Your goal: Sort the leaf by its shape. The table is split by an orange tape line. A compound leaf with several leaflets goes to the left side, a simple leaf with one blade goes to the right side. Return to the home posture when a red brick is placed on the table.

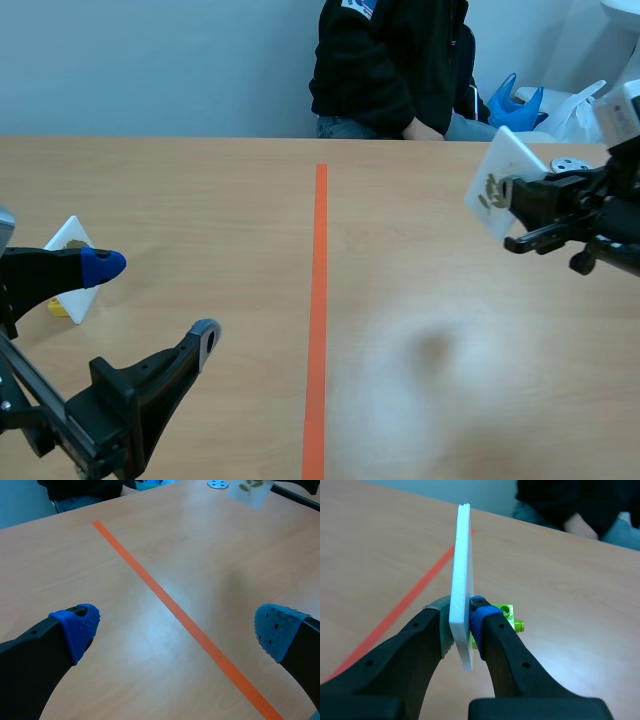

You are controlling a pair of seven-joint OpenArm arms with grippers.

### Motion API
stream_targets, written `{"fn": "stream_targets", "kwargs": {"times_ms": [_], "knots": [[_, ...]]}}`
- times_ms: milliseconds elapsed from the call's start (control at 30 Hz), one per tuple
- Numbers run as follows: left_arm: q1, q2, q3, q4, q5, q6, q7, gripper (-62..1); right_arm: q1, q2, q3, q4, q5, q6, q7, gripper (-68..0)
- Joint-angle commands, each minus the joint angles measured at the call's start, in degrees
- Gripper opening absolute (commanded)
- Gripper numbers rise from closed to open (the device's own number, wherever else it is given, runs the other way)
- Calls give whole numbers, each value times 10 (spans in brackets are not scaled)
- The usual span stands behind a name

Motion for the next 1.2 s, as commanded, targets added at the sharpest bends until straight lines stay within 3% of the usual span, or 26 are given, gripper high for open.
{"fn": "stream_targets", "kwargs": {"times_ms": [0, 233, 700, 800, 1000, 1167], "knots": [[-2, -2, -4, 6, -3, -1, -8, 14, 3, 12, 16, 1, 15, 0, 10, -660], [-2, -2, -4, 6, -3, -1, -8, 14, 9, 21, 57, -54, 41, -54, 6, -660], [-2, -2, -4, 6, -3, -1, -8, 14, 159, 19, 22, -327, 40, -66, 64, -661], [-2, -2, -4, 6, -3, -1, -8, 14, 181, 19, -3, -374, 36, -88, 92, -661], [-2, -2, -4, 6, -3, -1, -8, 14, 196, 16, -46, -417, 25, -99, 131, -665], [-2, -3, -4, 6, -3, -1, -8, 14, 193, 16, -69, -417, 25, -99, 130, -645]]}}
